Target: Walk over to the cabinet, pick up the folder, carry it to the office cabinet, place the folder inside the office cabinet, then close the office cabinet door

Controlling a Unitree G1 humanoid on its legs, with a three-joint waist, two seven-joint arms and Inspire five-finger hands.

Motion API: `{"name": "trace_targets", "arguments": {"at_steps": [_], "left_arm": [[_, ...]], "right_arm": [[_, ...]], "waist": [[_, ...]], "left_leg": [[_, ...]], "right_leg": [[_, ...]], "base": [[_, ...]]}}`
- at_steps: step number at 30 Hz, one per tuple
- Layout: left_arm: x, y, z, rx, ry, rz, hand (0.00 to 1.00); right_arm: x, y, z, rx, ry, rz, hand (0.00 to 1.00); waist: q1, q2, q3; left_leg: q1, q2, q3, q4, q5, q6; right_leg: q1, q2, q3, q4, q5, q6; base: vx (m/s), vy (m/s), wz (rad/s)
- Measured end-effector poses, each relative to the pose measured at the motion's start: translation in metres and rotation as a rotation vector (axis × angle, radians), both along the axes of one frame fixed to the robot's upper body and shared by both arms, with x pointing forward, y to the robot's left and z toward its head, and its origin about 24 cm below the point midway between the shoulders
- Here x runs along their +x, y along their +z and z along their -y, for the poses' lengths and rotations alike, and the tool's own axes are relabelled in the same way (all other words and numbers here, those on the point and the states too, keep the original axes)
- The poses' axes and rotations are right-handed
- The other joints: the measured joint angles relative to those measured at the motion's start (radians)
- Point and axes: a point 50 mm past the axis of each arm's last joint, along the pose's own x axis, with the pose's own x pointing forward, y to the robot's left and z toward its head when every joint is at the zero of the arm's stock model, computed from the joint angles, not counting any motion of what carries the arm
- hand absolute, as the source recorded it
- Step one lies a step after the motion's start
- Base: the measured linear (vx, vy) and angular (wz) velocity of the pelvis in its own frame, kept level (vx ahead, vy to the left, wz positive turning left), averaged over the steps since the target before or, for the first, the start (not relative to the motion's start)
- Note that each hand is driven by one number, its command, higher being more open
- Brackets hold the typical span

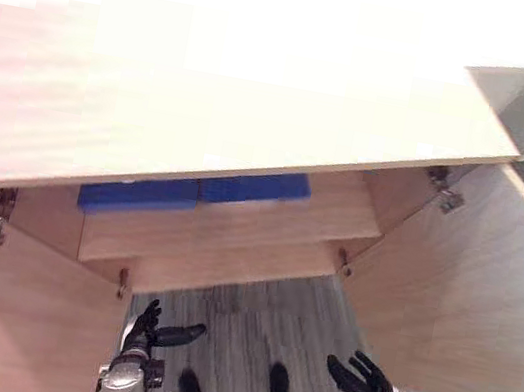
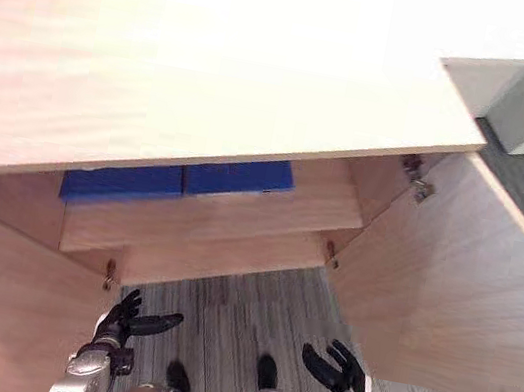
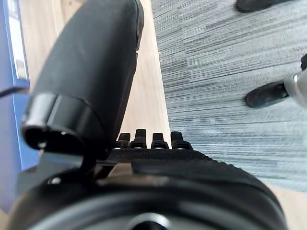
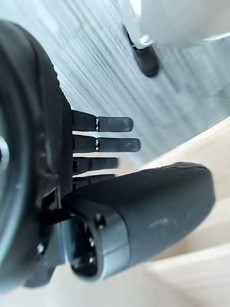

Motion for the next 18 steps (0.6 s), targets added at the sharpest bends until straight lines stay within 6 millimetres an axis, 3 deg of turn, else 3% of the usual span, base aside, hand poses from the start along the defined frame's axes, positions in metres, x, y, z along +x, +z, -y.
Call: {"name": "trace_targets", "arguments": {"at_steps": [4,7,10,13,15,18], "left_arm": [[-0.008,-0.004,-0.003,-0.005,0.022,-0.037,1.00],[-0.023,-0.009,-0.007,0.002,0.033,-0.079,1.00],[-0.029,-0.011,-0.007,-0.006,0.027,-0.092,1.00],[-0.036,-0.014,-0.006,-0.002,0.012,-0.123,1.00],[-0.041,-0.018,-0.002,-0.010,-0.015,-0.147,1.00],[-0.044,-0.019,0.003,-0.017,-0.051,-0.150,1.00]], "right_arm": [[-0.008,0.006,0.026,-0.018,-0.176,0.036,1.00],[-0.008,0.025,0.054,-0.086,-0.307,0.125,1.00],[-0.004,0.045,0.083,-0.176,-0.379,0.187,1.00],[0.018,0.070,0.107,-0.254,-0.395,0.275,1.00],[0.051,0.098,0.124,-0.318,-0.330,0.371,1.00],[0.085,0.127,0.134,-0.393,-0.206,0.434,1.00]], "waist": [[-0.022,-0.007,-0.012],[-0.048,-0.010,-0.026],[-0.053,-0.008,-0.031],[-0.074,-0.007,-0.031],[-0.076,0.002,-0.020],[-0.077,0.017,-0.009]], "left_leg": [[0.049,-0.018,0.049,-0.035,0.000,0.000],[0.084,-0.038,0.083,-0.068,-0.007,-0.010],[0.091,-0.048,0.108,-0.077,-0.011,-0.012],[0.094,-0.055,0.112,-0.076,-0.014,-0.003],[0.092,-0.057,0.142,-0.062,-0.033,-0.002],[0.067,-0.056,0.164,-0.026,-0.058,-0.001]], "right_leg": [[0.008,-0.002,0.061,-0.019,0.016,0.007],[0.006,-0.002,0.116,-0.030,0.021,0.011],[-0.009,-0.002,0.150,-0.030,0.025,0.013],[-0.019,-0.002,0.182,-0.031,0.033,0.015],[-0.037,0.002,0.224,-0.033,0.043,0.017],[-0.064,0.002,0.261,-0.035,0.052,0.022]], "base": [[-0.04,0.034,-0.51],[-0.04,0.019,-0.51],[-0.01,0.002,-0.36],[0.01,-0.027,-0.35],[0.00,-0.028,-0.51],[-0.01,-0.011,-0.45]]}}
